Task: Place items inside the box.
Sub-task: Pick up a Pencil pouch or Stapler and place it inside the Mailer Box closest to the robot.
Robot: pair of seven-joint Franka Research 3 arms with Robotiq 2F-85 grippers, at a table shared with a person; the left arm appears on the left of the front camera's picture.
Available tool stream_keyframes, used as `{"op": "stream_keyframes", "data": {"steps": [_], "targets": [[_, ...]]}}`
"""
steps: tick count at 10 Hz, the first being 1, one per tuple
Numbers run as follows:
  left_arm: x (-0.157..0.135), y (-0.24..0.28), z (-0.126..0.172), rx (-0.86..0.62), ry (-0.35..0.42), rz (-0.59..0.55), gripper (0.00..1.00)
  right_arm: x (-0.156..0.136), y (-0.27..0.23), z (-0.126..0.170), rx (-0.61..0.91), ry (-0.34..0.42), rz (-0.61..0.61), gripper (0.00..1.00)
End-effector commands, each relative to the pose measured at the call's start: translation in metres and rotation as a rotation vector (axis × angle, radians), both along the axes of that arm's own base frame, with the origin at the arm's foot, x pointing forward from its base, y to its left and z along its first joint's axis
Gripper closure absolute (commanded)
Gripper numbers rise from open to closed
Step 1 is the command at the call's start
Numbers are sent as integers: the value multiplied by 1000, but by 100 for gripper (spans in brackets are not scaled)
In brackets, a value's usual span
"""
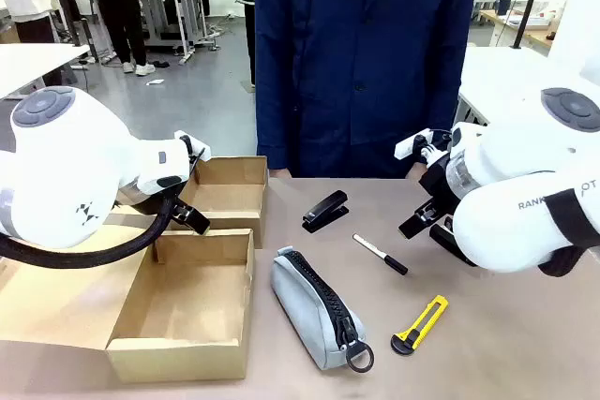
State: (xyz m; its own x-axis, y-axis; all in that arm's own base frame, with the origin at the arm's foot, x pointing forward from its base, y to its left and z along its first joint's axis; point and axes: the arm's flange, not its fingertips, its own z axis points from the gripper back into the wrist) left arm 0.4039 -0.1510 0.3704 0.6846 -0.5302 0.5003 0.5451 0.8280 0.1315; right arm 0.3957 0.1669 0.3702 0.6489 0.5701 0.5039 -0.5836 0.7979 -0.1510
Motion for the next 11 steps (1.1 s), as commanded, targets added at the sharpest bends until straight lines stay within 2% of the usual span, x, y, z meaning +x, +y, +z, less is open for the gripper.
{"op": "stream_keyframes", "data": {"steps": [1,11], "targets": [[0,0,0,0,0,0,0,0,0,0,0,0,0,0],[0,0,0,0,0,0,0,0,0,0,0,0,0,0]]}}
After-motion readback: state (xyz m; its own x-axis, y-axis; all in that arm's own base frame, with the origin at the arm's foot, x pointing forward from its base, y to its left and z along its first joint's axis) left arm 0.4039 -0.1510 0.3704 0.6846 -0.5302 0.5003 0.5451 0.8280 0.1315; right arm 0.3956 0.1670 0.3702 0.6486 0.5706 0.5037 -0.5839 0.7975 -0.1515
